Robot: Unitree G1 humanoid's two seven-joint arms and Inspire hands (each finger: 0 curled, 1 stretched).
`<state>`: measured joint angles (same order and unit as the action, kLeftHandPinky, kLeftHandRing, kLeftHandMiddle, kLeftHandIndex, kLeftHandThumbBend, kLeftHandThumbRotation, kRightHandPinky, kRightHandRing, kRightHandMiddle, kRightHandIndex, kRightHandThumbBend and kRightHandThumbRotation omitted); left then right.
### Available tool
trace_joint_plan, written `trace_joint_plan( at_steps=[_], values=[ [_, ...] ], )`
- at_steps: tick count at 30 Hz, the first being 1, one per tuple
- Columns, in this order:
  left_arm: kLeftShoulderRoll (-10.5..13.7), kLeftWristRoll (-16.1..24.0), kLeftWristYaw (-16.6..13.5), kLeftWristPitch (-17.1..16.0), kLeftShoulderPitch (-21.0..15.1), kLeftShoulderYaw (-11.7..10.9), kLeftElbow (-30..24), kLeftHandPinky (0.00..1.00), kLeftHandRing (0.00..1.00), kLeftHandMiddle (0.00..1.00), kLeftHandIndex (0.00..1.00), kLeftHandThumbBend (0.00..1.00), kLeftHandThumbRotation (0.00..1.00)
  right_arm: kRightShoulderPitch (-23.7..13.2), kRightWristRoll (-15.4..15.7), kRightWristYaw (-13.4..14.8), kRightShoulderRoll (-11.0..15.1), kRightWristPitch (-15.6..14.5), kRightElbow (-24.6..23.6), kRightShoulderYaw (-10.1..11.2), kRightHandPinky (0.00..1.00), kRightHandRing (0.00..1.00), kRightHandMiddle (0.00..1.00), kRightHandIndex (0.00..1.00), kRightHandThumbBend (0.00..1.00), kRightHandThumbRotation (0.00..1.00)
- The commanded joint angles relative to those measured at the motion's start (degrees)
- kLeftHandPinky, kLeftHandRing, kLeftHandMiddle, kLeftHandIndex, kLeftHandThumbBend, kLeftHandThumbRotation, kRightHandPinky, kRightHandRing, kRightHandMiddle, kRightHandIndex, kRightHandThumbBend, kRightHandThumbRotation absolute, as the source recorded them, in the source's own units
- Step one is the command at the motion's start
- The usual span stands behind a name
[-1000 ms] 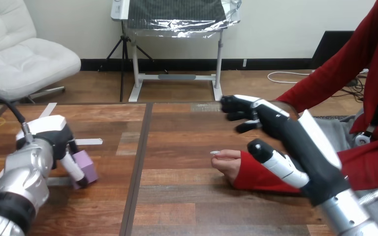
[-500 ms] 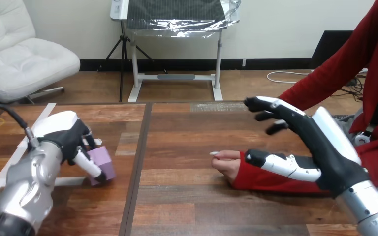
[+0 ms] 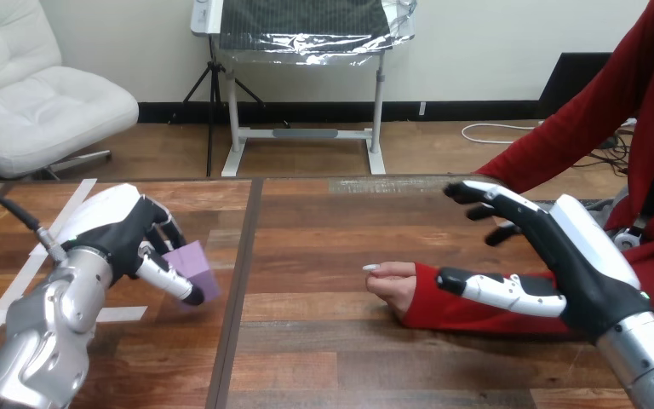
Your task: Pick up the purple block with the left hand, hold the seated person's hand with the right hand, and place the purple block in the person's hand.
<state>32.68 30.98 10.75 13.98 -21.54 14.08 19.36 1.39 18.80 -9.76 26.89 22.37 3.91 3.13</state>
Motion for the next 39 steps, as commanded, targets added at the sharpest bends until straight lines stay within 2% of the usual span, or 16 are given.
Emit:
trace_joint_plan(
  at_steps=[1, 7, 10, 19, 23, 24, 31, 34, 39],
  values=[
    [-0.3, -1.8, -2.1, 1.3, -0.9, -6.7, -15.5, 0.08, 0.14, 0.24, 0.44, 0.81, 0.00, -10.1, 2.6, 2.9, 4.8, 2.1, 5.2, 1.8, 0.65, 0.80, 0.85, 0.84, 0.99, 0.73],
    [-1.1, -3.3, -1.6, 1.8, 0.4, -7.9, -19.2, 0.09, 0.15, 0.25, 0.44, 0.80, 0.00, -11.5, 4.3, 2.4, 7.1, 3.2, 8.4, 0.7, 0.65, 0.81, 0.85, 0.84, 1.00, 0.70],
    [-1.3, -4.5, -2.1, 0.1, 1.0, -8.6, -20.2, 0.09, 0.16, 0.25, 0.44, 0.81, 0.00, -12.3, 4.6, 2.0, 7.9, 3.6, 10.2, 0.2, 0.66, 0.82, 0.85, 0.84, 1.00, 0.68],
    [-1.2, -5.9, -0.6, 1.2, 2.1, -9.2, -24.2, 0.10, 0.17, 0.26, 0.43, 0.79, 0.00, -13.8, 7.1, -0.2, 9.9, 2.2, 12.9, -2.0, 0.75, 0.84, 0.87, 0.85, 1.00, 0.62],
    [-1.1, -6.7, -0.3, 0.7, 2.7, -9.6, -25.6, 0.11, 0.17, 0.27, 0.43, 0.79, 0.00, -14.8, 7.9, 0.1, 10.2, 2.8, 15.0, -2.9, 0.78, 0.85, 0.87, 0.86, 1.00, 0.57],
    [-1.1, -6.8, -0.2, 0.8, 2.8, -9.7, -26.0, 0.11, 0.18, 0.27, 0.43, 0.79, 0.00, -15.0, 8.1, 0.1, 10.2, 2.8, 15.4, -3.0, 0.79, 0.85, 0.87, 0.85, 1.00, 0.53],
    [-1.1, -7.7, 0.5, 0.8, 3.2, -10.2, -27.5, 0.13, 0.20, 0.28, 0.43, 0.79, 0.00, -17.0, 9.8, 1.0, 10.6, 3.9, 19.2, -4.8, 0.81, 0.84, 0.86, 0.84, 1.00, 0.39],
    [-1.1, -8.1, 0.8, 0.6, 3.4, -10.5, -27.9, 0.13, 0.20, 0.29, 0.42, 0.79, 0.00, -17.8, 11.0, 0.9, 10.8, 3.2, 20.4, -5.8, 0.82, 0.84, 0.87, 0.84, 1.00, 0.36],
    [-1.2, -8.8, 1.0, 0.3, 3.7, -10.8, -28.5, 0.13, 0.20, 0.29, 0.42, 0.79, 0.00, -19.3, 13.1, 2.0, 10.8, 3.6, 23.1, -7.4, 0.82, 0.84, 0.86, 0.84, 1.00, 0.33]
  ],
)
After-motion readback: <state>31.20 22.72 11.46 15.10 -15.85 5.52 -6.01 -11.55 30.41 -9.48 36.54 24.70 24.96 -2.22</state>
